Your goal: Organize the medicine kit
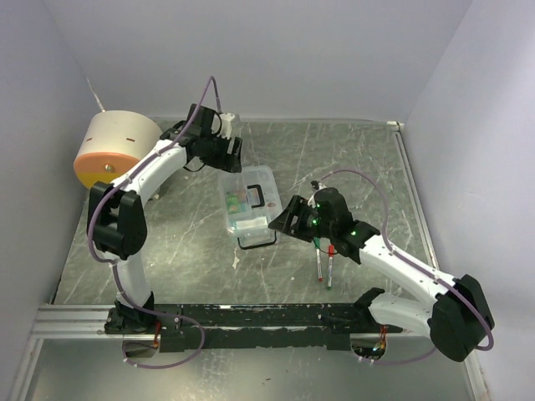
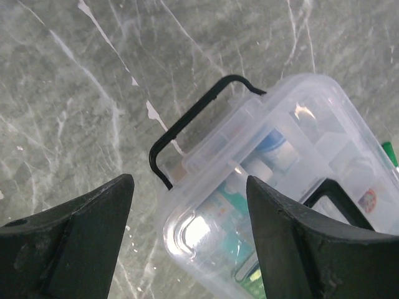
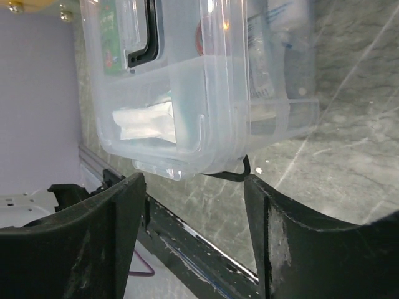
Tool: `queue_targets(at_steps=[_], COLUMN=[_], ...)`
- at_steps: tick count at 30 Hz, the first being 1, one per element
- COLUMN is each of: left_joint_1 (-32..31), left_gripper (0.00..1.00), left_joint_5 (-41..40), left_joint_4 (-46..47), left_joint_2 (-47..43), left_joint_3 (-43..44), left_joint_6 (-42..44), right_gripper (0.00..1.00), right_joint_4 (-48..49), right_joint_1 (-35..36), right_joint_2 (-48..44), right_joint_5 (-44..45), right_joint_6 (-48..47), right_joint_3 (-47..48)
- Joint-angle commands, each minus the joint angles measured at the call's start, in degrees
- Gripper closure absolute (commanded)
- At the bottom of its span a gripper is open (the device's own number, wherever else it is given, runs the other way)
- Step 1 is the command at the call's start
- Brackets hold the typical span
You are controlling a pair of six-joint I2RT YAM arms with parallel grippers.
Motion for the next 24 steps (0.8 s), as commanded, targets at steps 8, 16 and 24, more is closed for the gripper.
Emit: queue_targets(at_steps=[8, 16, 24], left_joint_1=[1.9, 3.0, 3.1], left_gripper=[0.24, 0.42, 0.55], left_joint_5=[8.5, 6.5, 4.8], left_joint_4=[-7.9, -10.3, -7.7], left_joint_2=[1.0, -1.4, -8.2], left_joint_3=[-1.6, -6.0, -16.3], left_joint_6=[-0.2, -4.5, -8.6], right_gripper=[0.41, 0.65, 0.74], right_joint_4=[10.3, 7.6, 9.2], right_joint_1=[0.4, 0.0, -5.0], right_joint_2=[3.9, 6.0, 10.3], right_joint_5=[5.6, 11.0, 3.9], right_joint_6=[9.9, 8.1, -3.0], right_joint_3=[-3.1, -3.3, 0.1])
